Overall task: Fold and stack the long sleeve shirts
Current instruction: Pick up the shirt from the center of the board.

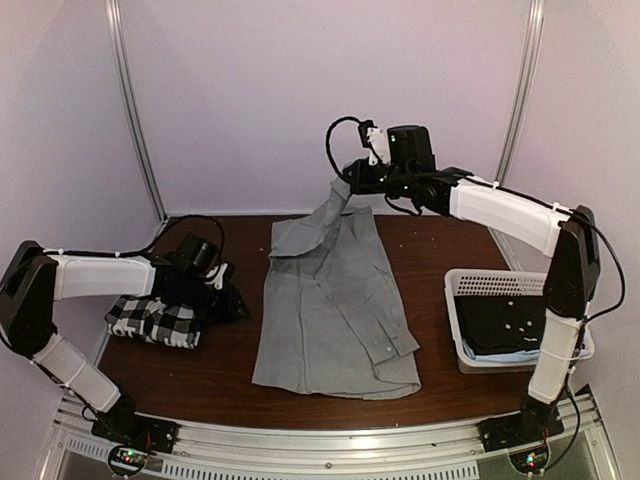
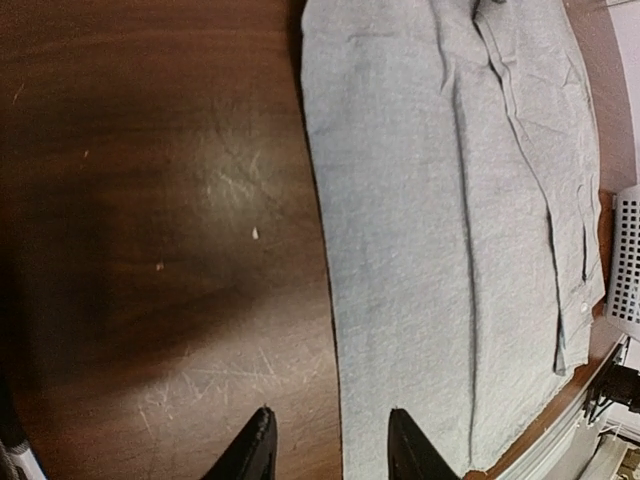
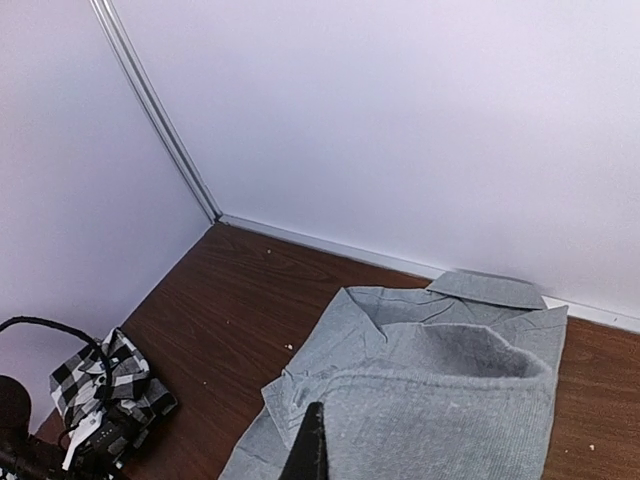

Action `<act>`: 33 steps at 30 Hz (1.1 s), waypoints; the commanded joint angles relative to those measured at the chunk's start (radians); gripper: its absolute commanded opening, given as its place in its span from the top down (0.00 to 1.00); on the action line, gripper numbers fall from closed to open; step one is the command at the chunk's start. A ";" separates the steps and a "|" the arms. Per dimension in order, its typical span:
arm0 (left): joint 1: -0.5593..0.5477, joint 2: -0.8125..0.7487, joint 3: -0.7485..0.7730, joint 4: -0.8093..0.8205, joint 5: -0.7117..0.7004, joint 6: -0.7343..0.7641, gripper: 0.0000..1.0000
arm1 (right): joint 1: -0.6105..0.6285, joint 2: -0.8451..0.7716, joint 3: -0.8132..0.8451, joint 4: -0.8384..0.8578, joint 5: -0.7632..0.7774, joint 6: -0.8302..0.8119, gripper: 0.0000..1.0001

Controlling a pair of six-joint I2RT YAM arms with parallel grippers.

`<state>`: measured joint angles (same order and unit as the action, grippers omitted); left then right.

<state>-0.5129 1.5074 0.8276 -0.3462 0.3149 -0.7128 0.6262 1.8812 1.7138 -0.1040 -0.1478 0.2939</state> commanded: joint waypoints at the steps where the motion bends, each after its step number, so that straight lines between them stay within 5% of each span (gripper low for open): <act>1: -0.037 -0.031 -0.055 0.004 0.014 -0.026 0.61 | -0.037 0.004 0.111 -0.088 0.020 -0.076 1.00; 19: -0.292 -0.026 -0.149 -0.056 -0.007 -0.194 0.58 | -0.091 0.008 0.148 -0.109 -0.040 -0.086 1.00; 27: -0.339 0.016 -0.124 -0.124 -0.036 -0.222 0.70 | -0.091 -0.016 0.122 -0.101 -0.051 -0.082 1.00; 33: -0.353 0.064 -0.111 -0.144 -0.067 -0.243 0.91 | -0.092 -0.034 0.097 -0.081 -0.072 -0.068 1.00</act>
<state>-0.8581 1.5295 0.7120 -0.4358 0.2943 -0.9318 0.5385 1.8942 1.8309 -0.2111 -0.1947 0.2146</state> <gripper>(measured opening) 0.120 0.017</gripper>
